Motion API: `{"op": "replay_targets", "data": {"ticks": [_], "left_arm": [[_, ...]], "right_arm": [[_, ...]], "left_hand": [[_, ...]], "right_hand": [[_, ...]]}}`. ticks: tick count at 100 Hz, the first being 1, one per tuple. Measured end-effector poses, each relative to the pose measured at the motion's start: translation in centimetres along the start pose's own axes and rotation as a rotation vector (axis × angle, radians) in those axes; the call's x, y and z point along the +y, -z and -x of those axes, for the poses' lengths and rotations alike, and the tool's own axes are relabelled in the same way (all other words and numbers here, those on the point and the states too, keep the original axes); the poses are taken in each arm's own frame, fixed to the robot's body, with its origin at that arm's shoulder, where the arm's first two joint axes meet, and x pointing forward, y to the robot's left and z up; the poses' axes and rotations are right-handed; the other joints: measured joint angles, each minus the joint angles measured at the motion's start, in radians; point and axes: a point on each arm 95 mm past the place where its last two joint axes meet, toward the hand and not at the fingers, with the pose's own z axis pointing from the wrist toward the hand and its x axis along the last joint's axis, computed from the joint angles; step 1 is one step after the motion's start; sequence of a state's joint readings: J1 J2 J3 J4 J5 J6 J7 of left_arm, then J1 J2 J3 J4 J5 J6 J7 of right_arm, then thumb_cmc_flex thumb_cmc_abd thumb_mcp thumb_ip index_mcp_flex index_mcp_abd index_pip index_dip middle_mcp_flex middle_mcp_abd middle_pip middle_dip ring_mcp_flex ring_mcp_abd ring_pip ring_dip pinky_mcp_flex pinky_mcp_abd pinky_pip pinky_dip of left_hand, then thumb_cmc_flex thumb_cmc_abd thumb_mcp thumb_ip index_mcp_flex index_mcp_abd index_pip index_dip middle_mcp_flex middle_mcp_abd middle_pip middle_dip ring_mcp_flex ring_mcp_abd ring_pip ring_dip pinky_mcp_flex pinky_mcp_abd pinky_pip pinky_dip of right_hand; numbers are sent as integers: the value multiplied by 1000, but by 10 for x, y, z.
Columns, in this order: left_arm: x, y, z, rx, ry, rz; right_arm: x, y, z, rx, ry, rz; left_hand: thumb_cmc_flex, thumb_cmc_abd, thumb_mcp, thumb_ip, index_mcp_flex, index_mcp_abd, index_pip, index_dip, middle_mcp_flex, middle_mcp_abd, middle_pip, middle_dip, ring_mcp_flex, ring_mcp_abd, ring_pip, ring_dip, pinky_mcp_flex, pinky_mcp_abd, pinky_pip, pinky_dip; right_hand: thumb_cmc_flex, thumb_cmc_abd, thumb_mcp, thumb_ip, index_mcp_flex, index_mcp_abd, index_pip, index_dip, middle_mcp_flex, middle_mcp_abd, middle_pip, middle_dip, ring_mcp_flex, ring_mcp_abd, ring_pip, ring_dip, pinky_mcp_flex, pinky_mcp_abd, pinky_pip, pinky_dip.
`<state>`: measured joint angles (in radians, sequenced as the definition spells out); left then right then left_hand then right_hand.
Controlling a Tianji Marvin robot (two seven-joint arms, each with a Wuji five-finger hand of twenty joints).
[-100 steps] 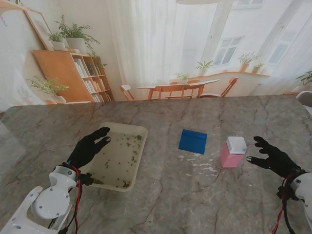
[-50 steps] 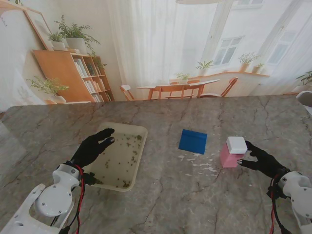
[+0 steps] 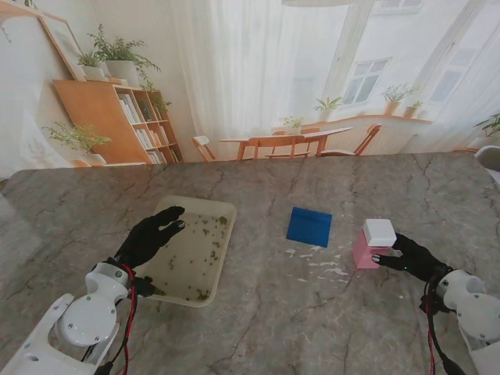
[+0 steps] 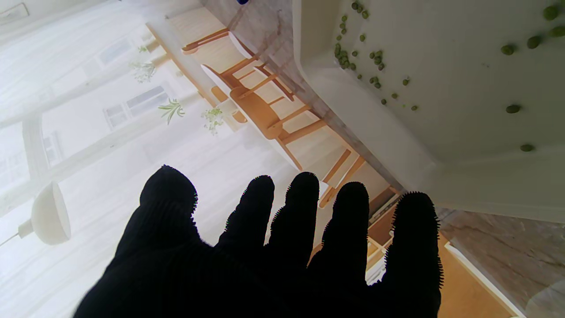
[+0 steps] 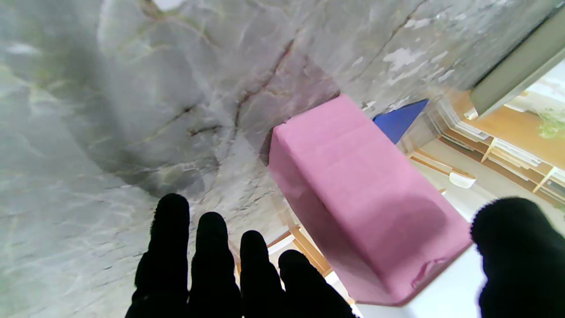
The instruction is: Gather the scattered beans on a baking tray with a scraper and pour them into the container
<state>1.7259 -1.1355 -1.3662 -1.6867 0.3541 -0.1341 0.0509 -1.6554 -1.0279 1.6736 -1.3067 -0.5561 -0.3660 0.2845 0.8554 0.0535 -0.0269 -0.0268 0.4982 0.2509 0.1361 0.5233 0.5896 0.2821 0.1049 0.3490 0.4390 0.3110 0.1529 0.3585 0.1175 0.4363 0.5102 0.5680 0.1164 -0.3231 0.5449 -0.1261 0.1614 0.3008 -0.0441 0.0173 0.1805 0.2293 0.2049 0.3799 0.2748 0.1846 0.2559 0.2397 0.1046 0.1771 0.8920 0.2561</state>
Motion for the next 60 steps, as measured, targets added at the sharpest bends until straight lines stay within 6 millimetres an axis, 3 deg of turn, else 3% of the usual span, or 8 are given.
{"op": "replay_targets", "data": {"ticks": [28,60], "left_arm": [[1,-2,1,-1,-2,6],[2,-4,2,0,-13,18]], "right_arm": [[4,-4,7,5,28,-21],[8,-16,13,72,48,-53]], "left_hand": [[0,0,0,0,0,0,0,0,0,0,0,0,0,0,0,0,0,0,2,0],[0,0,0,0,11,0,0,1,0,0,0,0,16,-2,0,0,0,0,13,0]], "right_hand": [[3,0,0,0,11,0,-1,-10,-1,3,16,0,-9,-4,20,0,0,-75,103,18],[13,-1,0,0,11,-17,1,-10,0,-4,33,0,-8,-7,34,0,-1,-86,218,79]]}}
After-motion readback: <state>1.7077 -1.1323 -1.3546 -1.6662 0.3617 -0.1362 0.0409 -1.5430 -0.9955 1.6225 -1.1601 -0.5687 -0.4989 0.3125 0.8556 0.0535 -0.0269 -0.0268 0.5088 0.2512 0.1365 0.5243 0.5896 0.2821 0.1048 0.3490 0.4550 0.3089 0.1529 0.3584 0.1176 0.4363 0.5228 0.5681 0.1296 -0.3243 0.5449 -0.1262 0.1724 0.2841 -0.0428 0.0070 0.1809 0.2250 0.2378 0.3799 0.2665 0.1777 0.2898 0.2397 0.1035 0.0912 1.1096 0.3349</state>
